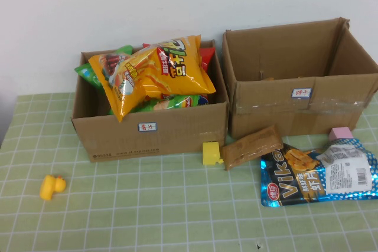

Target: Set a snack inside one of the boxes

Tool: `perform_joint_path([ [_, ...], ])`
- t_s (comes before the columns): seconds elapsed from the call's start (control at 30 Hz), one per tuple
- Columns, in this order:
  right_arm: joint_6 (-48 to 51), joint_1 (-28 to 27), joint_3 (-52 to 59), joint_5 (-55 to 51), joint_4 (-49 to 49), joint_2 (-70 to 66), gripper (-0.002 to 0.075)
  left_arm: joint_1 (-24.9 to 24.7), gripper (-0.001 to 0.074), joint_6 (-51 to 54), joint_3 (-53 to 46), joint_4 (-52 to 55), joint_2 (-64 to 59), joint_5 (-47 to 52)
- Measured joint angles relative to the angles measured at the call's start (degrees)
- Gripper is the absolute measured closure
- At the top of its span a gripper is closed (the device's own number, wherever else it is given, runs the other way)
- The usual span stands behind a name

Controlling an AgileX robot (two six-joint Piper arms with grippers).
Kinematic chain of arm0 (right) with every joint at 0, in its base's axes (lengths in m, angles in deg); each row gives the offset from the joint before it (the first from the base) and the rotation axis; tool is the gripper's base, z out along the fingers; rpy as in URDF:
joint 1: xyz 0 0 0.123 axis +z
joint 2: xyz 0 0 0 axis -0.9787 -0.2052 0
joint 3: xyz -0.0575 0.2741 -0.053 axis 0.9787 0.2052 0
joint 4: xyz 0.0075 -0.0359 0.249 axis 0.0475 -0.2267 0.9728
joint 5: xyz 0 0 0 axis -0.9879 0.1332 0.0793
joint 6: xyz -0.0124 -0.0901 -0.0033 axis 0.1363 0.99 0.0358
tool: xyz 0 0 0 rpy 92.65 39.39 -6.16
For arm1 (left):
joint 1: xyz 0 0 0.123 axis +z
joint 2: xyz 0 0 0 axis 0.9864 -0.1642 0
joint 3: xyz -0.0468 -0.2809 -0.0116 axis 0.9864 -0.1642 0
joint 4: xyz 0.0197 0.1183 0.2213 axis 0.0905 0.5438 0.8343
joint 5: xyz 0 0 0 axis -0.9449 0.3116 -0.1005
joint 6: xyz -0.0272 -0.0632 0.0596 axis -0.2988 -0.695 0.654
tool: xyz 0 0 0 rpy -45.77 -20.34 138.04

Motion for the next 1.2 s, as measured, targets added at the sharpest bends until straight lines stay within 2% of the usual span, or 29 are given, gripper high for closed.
perform_joint_path([
  [0.43,-0.3,0.0,0.0,0.0,1.3,0.0,0.0728,0.0,0.0736,0.0,0.0,0.0,0.0,0.0],
  [0.57,-4.8,0.0,0.0,-0.1,14.2,0.0,0.0728,0.0,0.0736,0.0,0.0,0.0,0.0,0.0],
  [0.6,-8.6,0.0,0.2,-0.5,26.9,0.0,0.0728,0.0,0.0736,0.0,0.0,0.0,0.0,0.0],
  [0.73,-11.2,0.0,0.5,0.2,47.1,0.0,0.0728,0.0,0.0736,0.0,0.0,0.0,0.0,0.0],
  [1.03,-3.9,0.0,0.5,5.4,54.7,0.0,0.0728,0.0,0.0736,0.0,0.0,0.0,0.0,0.0],
  [1.13,2.8,0.0,-0.7,6.6,55.1,0.0,0.0728,0.0,0.0736,0.0,0.0,0.0,0.0,0.0],
  [1.2,11.1,0.0,-4.2,6.1,54.9,0.0,0.0728,0.0,0.0736,0.0,0.0,0.0,0.0,0.0],
])
